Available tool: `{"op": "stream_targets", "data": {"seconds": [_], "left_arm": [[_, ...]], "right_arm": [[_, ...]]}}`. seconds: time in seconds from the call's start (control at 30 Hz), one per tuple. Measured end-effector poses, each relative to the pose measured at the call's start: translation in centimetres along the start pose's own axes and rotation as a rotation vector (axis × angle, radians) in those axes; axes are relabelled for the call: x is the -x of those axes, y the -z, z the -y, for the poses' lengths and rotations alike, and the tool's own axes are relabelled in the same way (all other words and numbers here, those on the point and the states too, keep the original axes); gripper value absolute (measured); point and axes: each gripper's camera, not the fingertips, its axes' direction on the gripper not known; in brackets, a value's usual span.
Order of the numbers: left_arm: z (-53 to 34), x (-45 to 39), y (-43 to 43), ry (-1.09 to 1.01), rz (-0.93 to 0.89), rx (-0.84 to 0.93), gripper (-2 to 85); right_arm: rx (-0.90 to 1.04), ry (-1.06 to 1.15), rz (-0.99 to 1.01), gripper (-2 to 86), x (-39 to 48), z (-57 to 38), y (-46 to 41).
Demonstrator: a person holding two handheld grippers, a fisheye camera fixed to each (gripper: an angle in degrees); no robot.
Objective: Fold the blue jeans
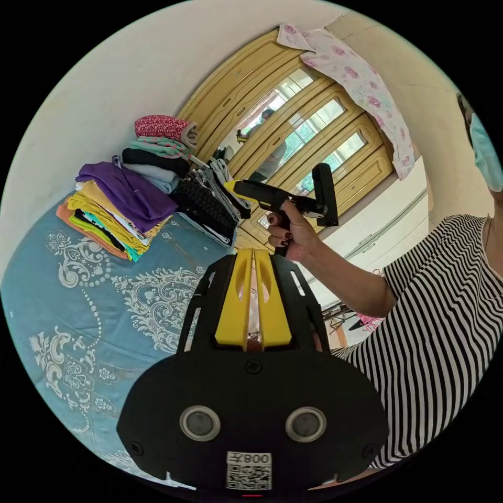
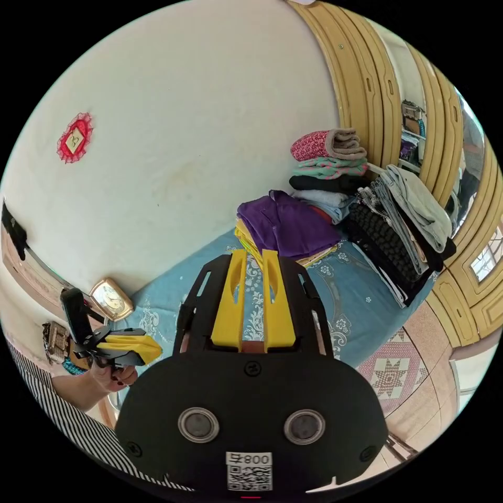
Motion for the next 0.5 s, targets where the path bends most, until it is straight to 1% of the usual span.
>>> {"op": "stream_targets", "data": {"seconds": [0.1, 0.17, 0.23, 0.3, 0.37, 0.5], "left_arm": [[3.5, 2.4, -2.8, 0.028, -0.016, -0.025, 4.1], [6.3, 4.3, -5.4, 0.073, -0.032, -0.043, 6.5], [8.5, 5.5, -7.8, 0.103, -0.041, -0.020, 8.3], [10.7, 6.6, -10.4, 0.106, -0.056, 0.022, 10.0], [13.8, 8.3, -13.8, 0.107, -0.069, 0.080, 11.5], [18.7, 10.9, -18.1, 0.091, -0.072, 0.135, 12.5]], "right_arm": [[0.030, -0.002, 0.018, 2.0, -4.1, 3.2, -2.1], [0.058, -0.005, 0.047, 1.9, -7.0, 5.5, -3.7], [0.071, -0.026, 0.072, 2.9, -10.9, 8.8, -5.3], [0.050, -0.038, 0.054, 4.7, -13.6, 11.2, -5.5], [0.020, -0.033, -0.006, 7.2, -16.2, 13.4, -5.3], [-0.044, -0.025, -0.250, 10.7, -22.4, 18.4, -4.2]]}}
